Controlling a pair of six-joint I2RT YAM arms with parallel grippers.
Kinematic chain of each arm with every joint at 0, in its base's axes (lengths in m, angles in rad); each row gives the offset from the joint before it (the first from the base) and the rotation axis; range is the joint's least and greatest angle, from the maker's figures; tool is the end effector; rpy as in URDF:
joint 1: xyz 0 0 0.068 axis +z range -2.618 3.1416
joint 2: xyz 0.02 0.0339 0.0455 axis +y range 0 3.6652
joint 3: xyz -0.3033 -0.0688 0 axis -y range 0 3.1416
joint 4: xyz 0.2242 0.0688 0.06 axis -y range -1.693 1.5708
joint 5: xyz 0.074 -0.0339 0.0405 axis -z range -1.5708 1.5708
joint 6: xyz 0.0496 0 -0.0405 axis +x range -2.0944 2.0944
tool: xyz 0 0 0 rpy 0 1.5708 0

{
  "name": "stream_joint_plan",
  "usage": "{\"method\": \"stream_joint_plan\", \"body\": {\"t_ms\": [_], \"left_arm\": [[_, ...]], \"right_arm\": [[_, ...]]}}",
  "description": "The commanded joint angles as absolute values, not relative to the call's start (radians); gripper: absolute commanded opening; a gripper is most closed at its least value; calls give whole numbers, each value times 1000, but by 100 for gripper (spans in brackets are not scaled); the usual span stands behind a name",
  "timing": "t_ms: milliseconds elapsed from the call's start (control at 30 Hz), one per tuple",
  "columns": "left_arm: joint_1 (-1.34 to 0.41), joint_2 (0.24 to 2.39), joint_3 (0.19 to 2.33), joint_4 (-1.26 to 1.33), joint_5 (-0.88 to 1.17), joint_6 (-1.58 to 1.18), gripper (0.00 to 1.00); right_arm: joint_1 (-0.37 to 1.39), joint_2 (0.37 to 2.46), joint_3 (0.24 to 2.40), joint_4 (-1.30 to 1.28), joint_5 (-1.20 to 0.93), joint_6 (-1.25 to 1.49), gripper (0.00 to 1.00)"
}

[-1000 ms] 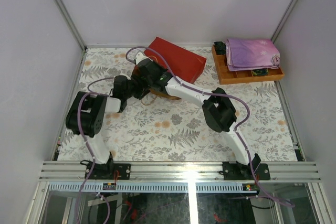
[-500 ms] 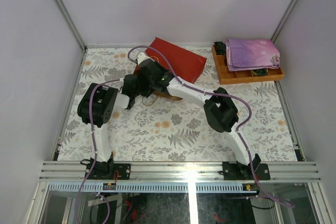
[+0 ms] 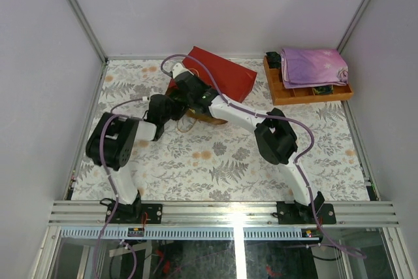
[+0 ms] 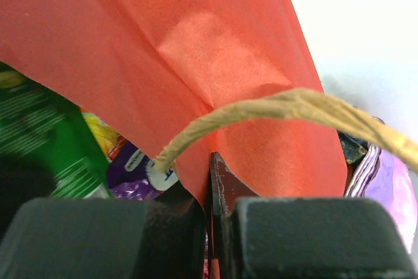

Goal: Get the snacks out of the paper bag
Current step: Take out the snack from the paper bag, then place the snack at the corner of the board.

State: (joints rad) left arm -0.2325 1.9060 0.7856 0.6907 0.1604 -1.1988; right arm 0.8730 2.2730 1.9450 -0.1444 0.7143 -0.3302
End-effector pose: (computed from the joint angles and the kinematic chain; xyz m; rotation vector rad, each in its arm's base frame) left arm 0.3710 -0.0960 0.1730 -0.9050 1.9650 -1.0407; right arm 0.3762 0.3981 0.2789 -0.7141 1.8031 -0.3695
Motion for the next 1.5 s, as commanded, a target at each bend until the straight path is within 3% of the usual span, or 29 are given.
{"method": "stream_joint_plan", "body": {"t_ms": [0,167,367,533,667,833,933,1133,1267,1467], "left_arm": [[-244,1678,658,675,127,-1049,0],[-247,1401,514,480,133,-924,0],[-226,1029,425,164,-15,-854,0],[-114,904,461,22,-68,-789,0],[-33,994,582,-20,21,-731,0],[48,1154,715,118,123,-706,0],[105,1328,920,83,201,-578,0],[212,1744,1412,-121,551,-363,0],[286,1960,1612,-152,506,-381,0],[360,2130,1578,40,331,-568,0]], "right_arm": [[853,2177,1947,-115,729,-303,6],[853,2161,1947,-118,727,-294,6],[852,2136,1922,-116,705,-269,6],[852,2125,1914,-127,681,-262,5],[853,2122,1929,-148,663,-272,5],[852,2135,1973,-200,613,-252,6],[852,2131,1971,-216,580,-233,5],[853,2121,1961,-239,554,-251,6],[848,2117,1954,-246,537,-260,6],[846,2132,1969,-267,497,-253,6]]}}
